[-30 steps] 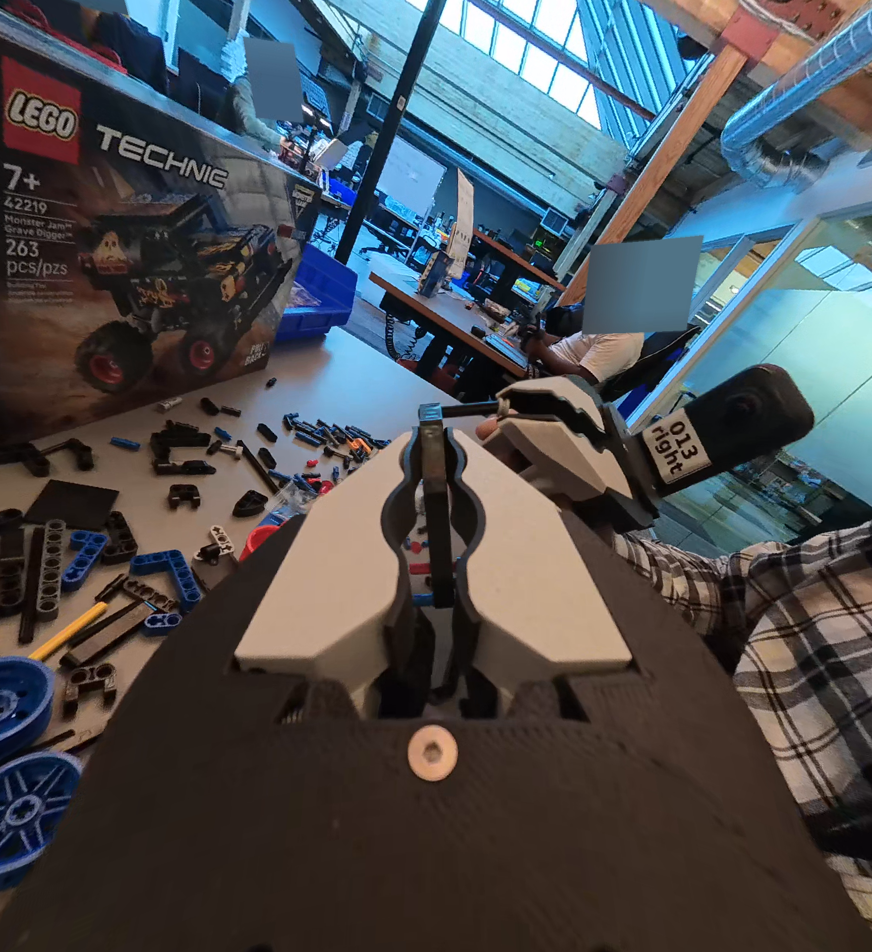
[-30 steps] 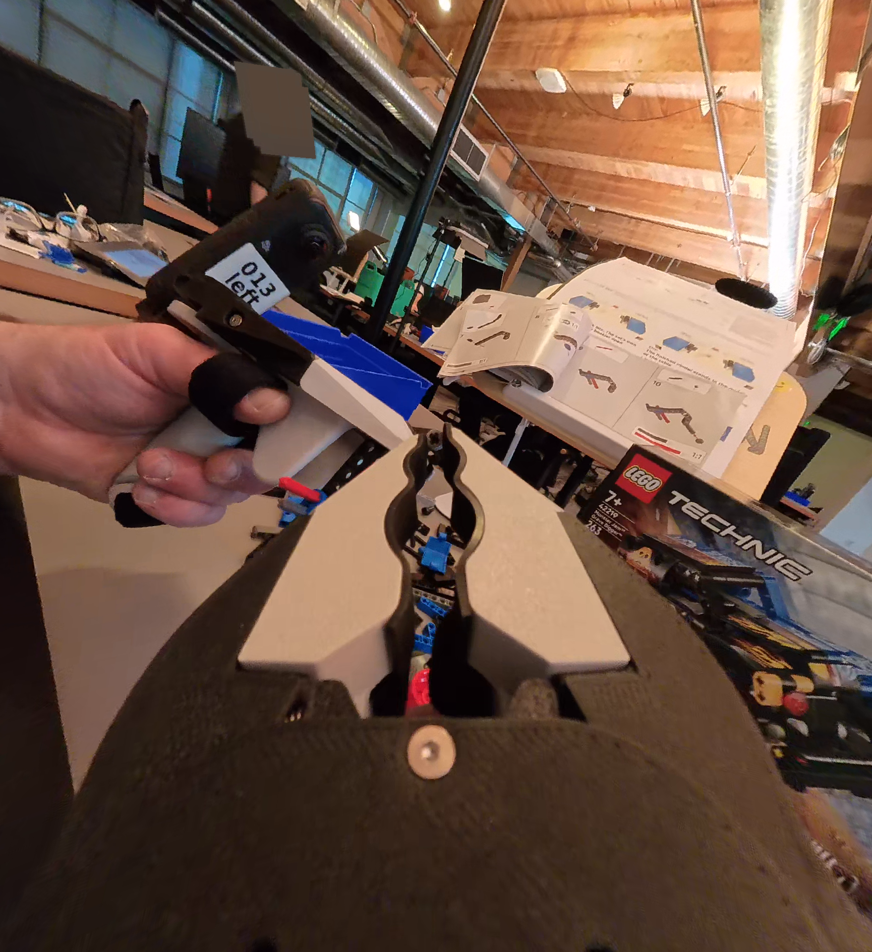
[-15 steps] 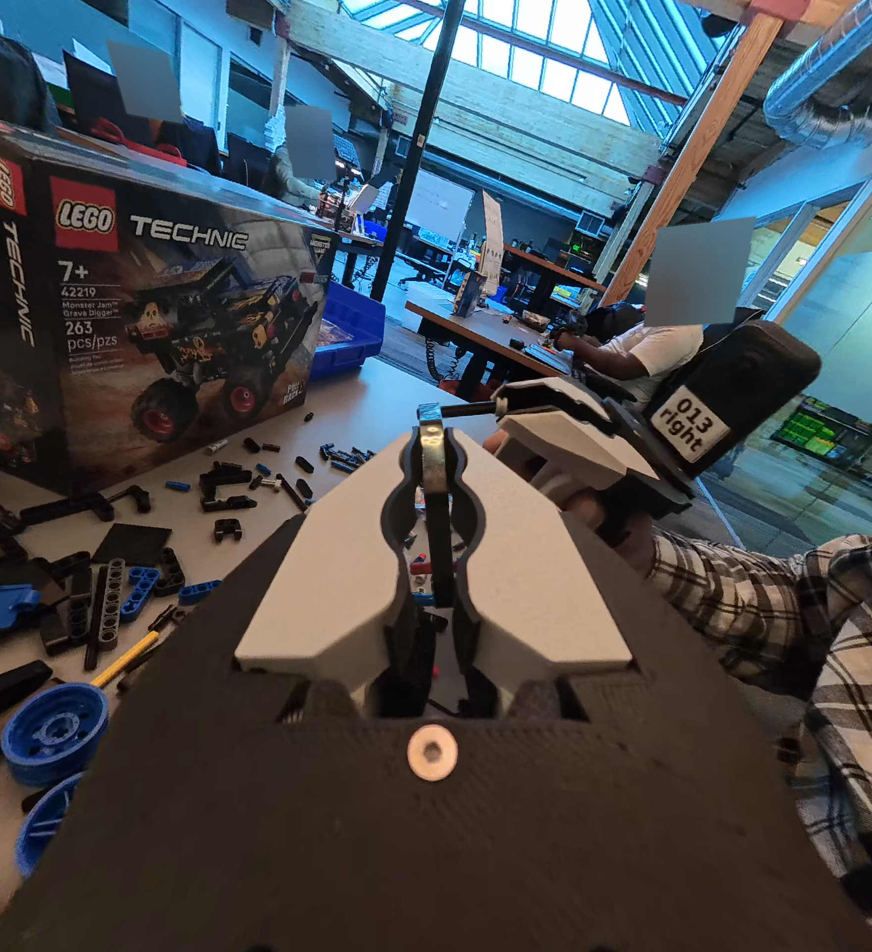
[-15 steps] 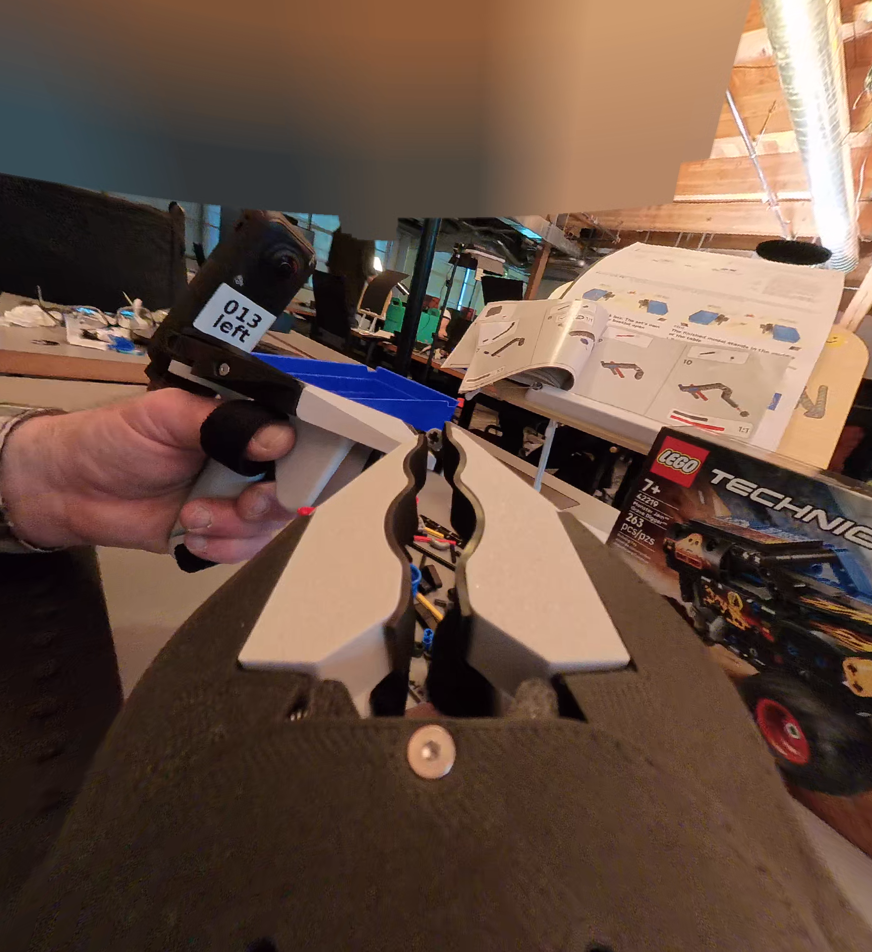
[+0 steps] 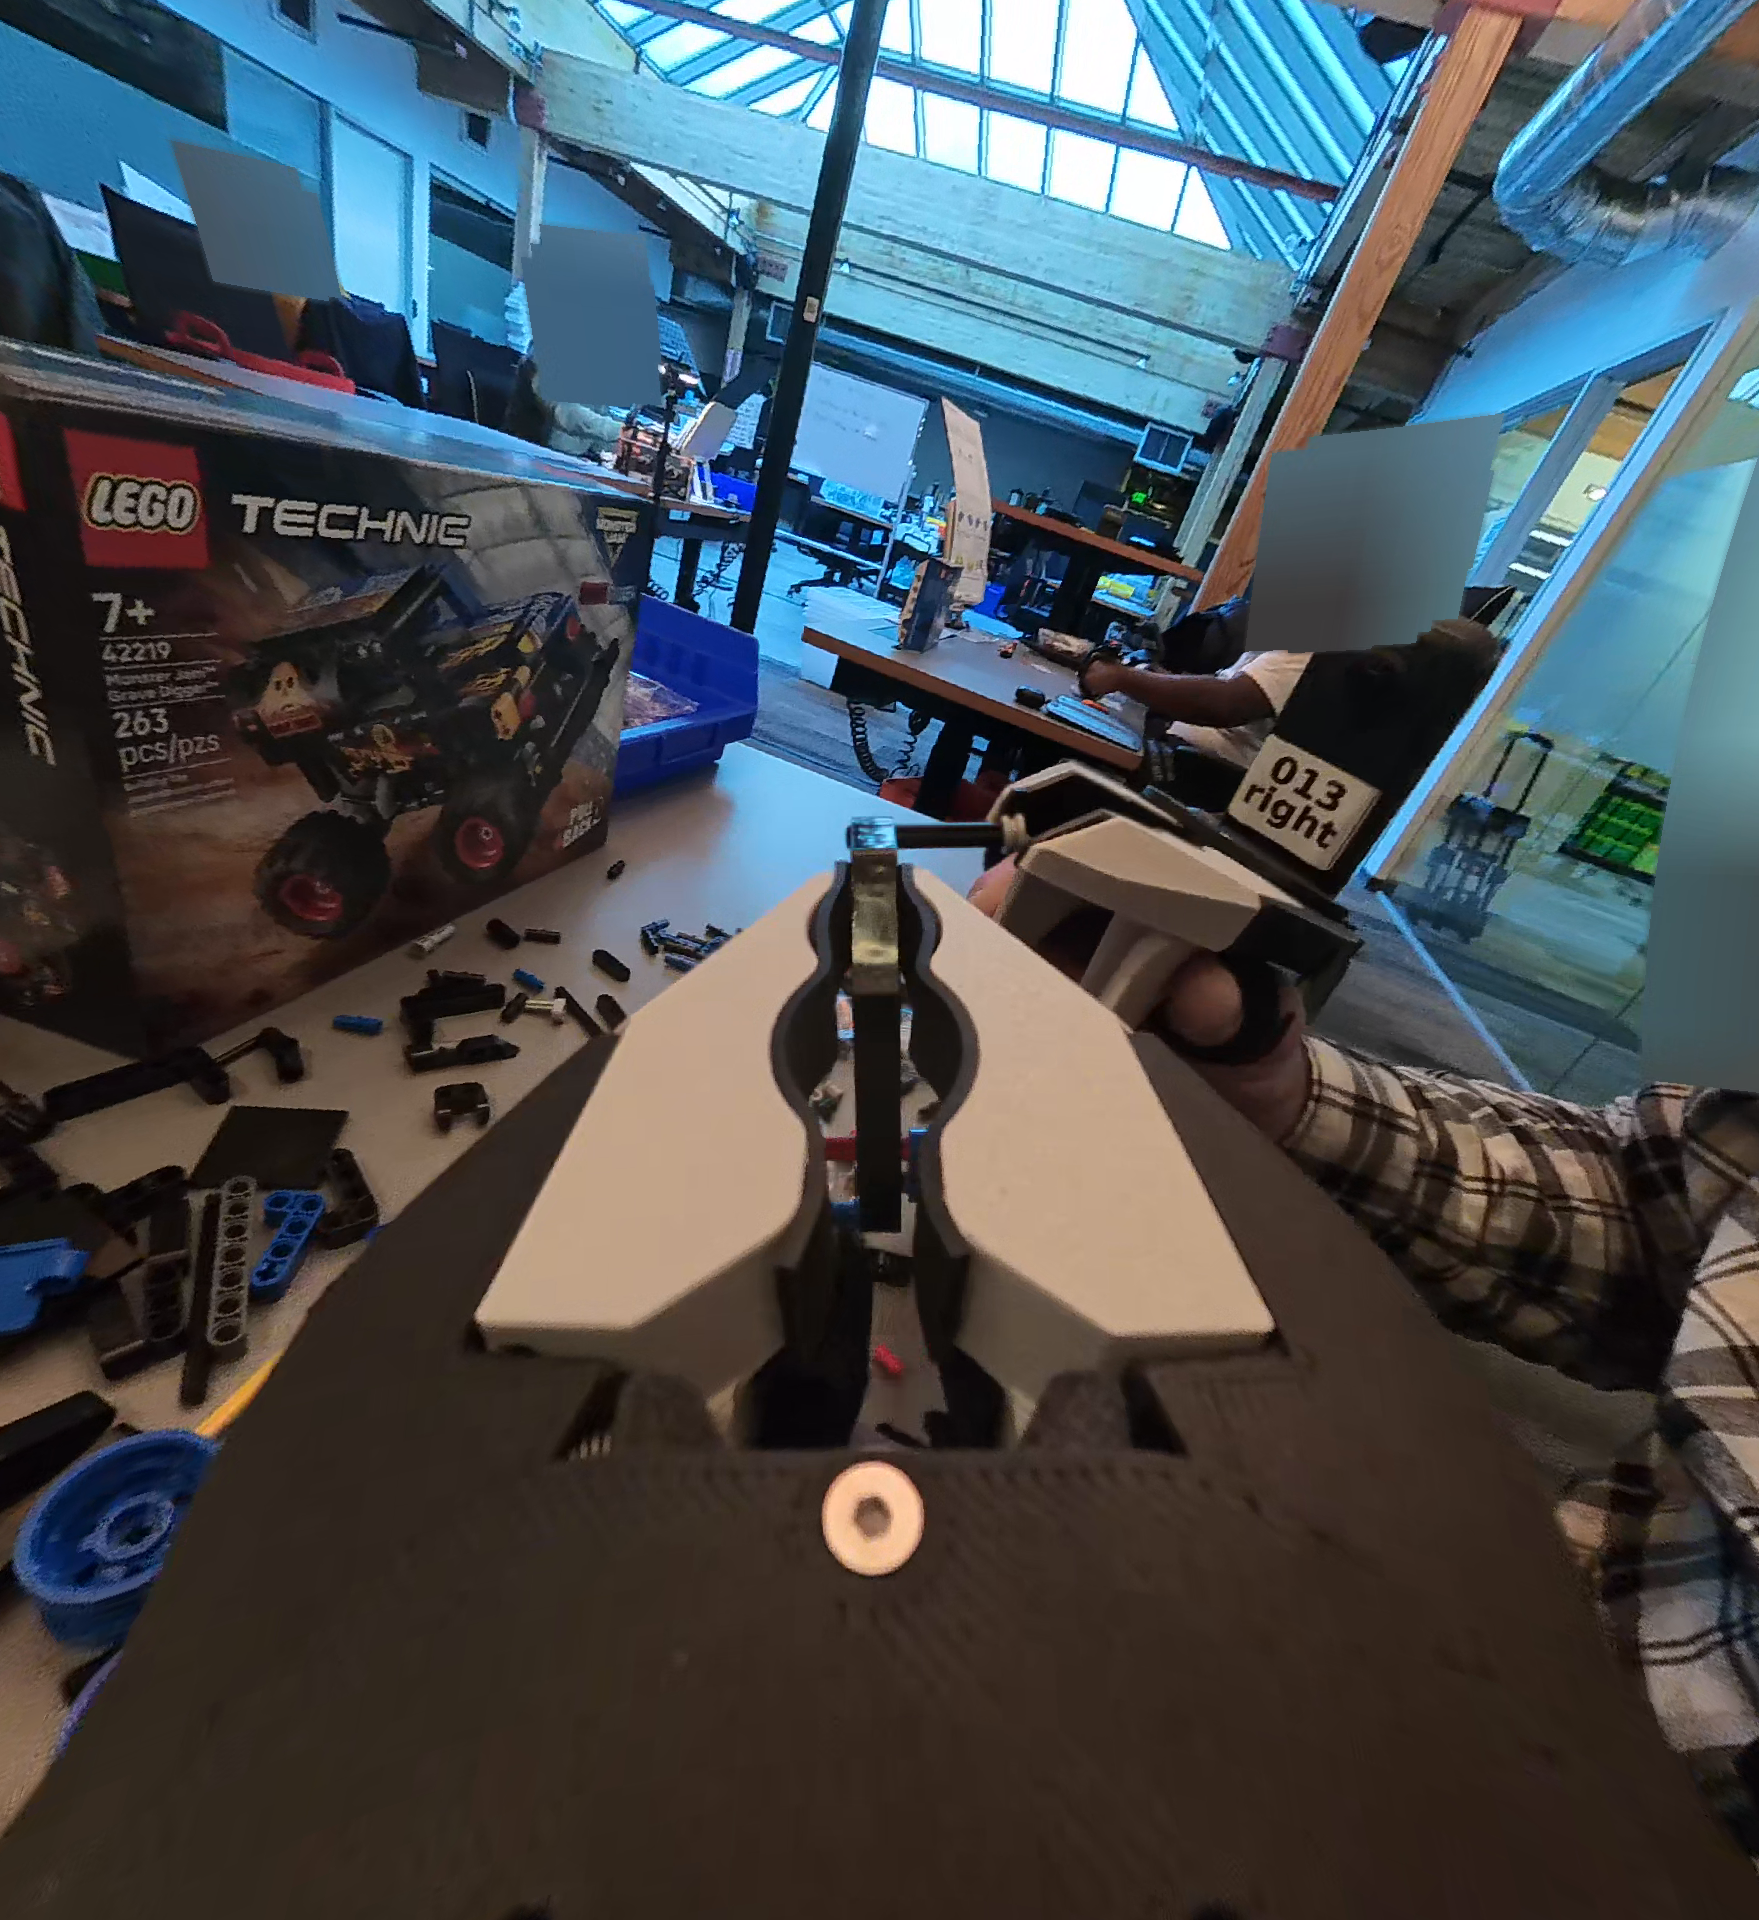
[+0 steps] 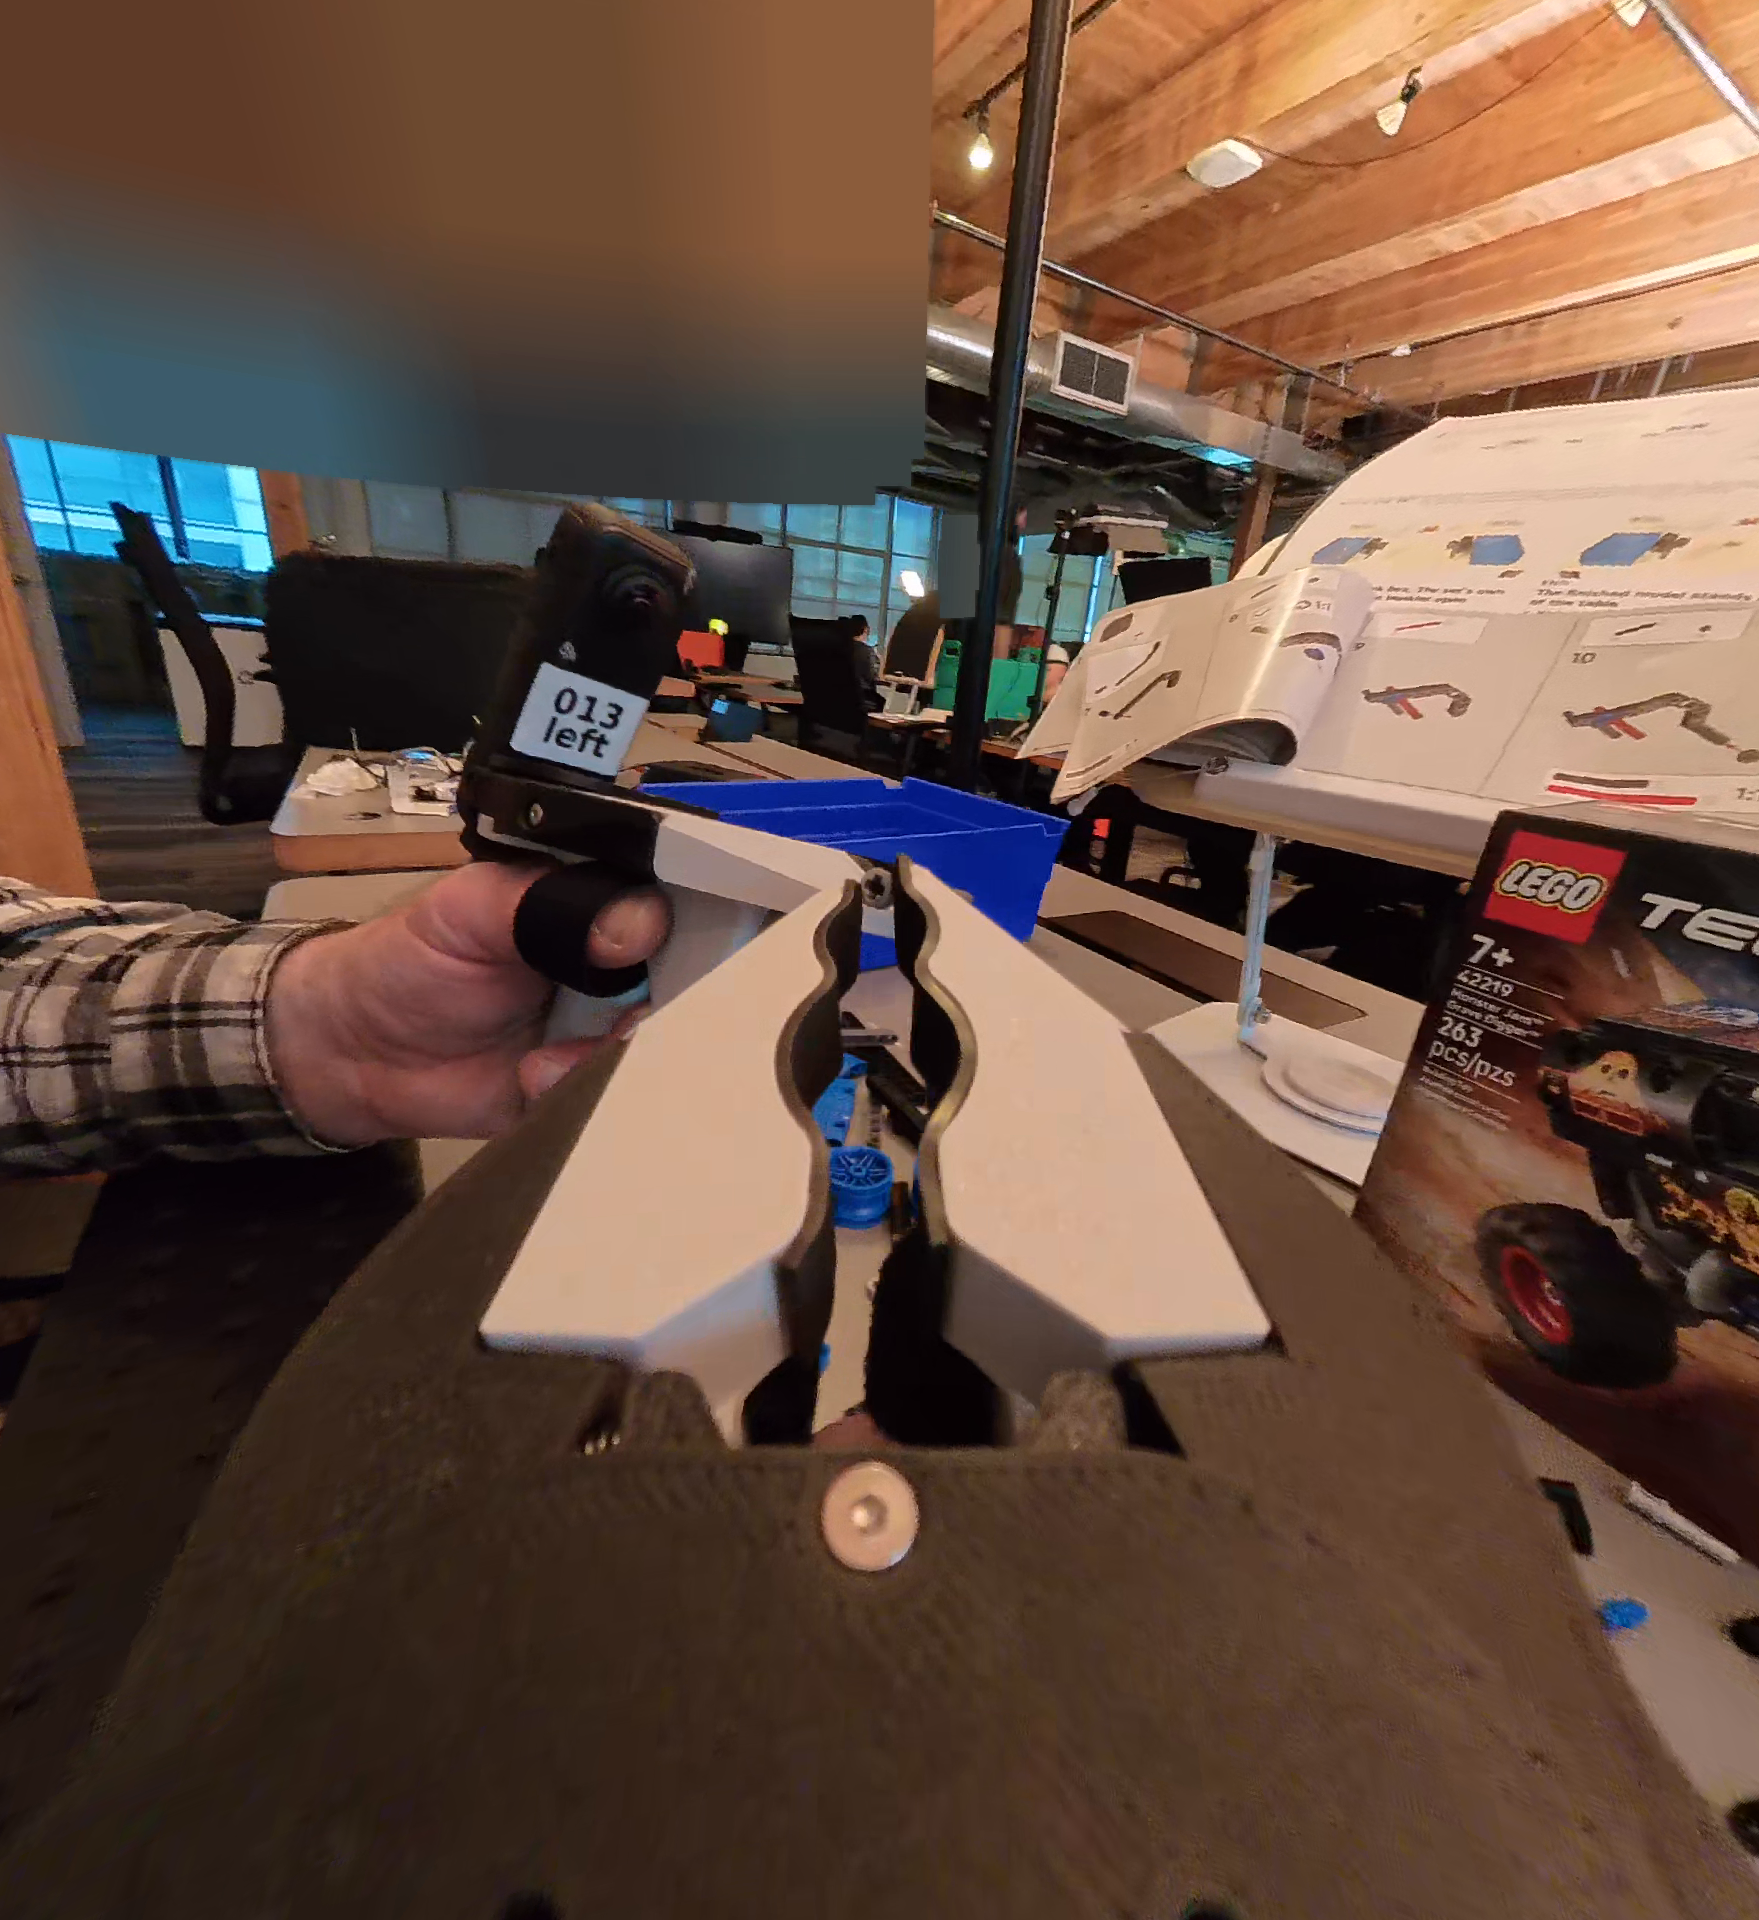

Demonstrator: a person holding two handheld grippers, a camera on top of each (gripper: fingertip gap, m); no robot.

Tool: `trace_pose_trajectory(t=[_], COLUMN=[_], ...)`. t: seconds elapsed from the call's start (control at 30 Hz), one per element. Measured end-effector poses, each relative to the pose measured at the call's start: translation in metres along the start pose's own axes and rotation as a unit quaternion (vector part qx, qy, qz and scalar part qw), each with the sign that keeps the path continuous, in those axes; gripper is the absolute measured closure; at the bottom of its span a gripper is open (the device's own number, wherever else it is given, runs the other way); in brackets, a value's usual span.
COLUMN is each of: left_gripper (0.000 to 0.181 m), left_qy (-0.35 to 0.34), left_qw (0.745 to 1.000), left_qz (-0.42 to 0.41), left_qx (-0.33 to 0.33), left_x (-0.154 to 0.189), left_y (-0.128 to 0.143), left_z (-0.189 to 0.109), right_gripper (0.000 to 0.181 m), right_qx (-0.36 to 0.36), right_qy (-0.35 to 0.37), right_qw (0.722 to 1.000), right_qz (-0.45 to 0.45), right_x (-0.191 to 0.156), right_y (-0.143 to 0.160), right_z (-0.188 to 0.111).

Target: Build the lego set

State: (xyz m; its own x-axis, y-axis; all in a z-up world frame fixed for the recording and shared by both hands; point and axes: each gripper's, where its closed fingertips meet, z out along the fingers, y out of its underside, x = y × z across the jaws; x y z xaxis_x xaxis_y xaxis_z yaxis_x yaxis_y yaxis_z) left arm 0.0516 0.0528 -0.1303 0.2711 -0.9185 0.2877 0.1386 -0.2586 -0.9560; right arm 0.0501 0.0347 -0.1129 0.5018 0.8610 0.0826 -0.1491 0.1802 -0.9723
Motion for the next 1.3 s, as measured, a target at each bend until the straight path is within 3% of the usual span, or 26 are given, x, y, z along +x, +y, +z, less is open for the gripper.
trace_pose_trajectory(t=[0.53, 1.07, 1.3], left_gripper=[0.176, 0.176, 0.176], left_qy=[0.02, 0.036, 0.054], left_qw=[0.999, 0.999, 0.996], left_qz=[-0.025, -0.033, -0.066], left_qx=[0.012, 0.021, 0.024], left_x=[0.005, 0.014, 0.016], left_y=[-0.001, -0.004, -0.001], left_z=[0.0, 0.0, 0.001], right_gripper=[0.178, 0.177, 0.177], right_qx=[0.021, 0.022, 0.024], right_qy=[-0.029, 0.01, 0.004], right_qw=[0.999, 0.995, 0.996], right_qz=[0.026, -0.096, -0.088], right_x=[-0.004, -0.007, -0.007], right_y=[-0.004, -0.009, -0.009], right_z=[-0.004, -0.005, -0.005])
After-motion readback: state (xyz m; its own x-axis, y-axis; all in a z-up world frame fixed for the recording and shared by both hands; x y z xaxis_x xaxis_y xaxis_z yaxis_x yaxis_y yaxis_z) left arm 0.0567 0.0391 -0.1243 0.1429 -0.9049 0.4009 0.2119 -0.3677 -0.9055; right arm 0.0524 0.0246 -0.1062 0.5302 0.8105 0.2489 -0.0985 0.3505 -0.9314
